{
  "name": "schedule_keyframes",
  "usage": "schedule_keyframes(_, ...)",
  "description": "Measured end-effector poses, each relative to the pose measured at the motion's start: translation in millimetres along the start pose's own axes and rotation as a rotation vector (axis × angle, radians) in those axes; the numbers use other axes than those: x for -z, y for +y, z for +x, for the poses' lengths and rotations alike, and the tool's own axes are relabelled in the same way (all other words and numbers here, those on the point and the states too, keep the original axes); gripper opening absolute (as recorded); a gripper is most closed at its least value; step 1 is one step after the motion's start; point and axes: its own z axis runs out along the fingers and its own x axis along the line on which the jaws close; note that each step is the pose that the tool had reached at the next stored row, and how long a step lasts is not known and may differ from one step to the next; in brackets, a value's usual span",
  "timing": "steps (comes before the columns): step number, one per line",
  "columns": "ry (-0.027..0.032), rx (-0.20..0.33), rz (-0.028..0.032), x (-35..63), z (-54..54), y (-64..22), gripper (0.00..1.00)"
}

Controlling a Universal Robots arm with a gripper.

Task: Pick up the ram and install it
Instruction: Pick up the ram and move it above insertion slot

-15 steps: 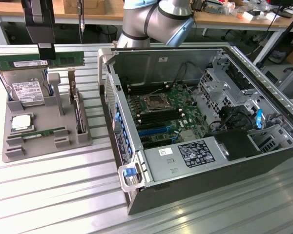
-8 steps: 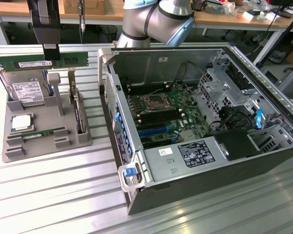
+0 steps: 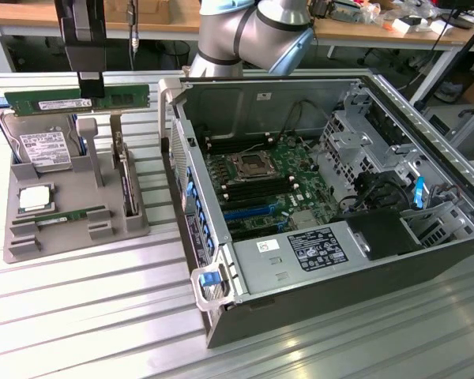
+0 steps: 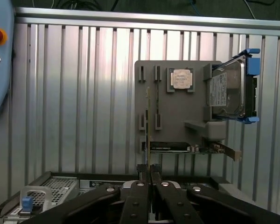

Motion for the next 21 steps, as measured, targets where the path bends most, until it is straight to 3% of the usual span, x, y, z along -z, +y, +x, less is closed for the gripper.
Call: schedule_keyframes(21, 0.0, 0.0, 0.0001, -2.3, 0.9, -22.0, 0.12)
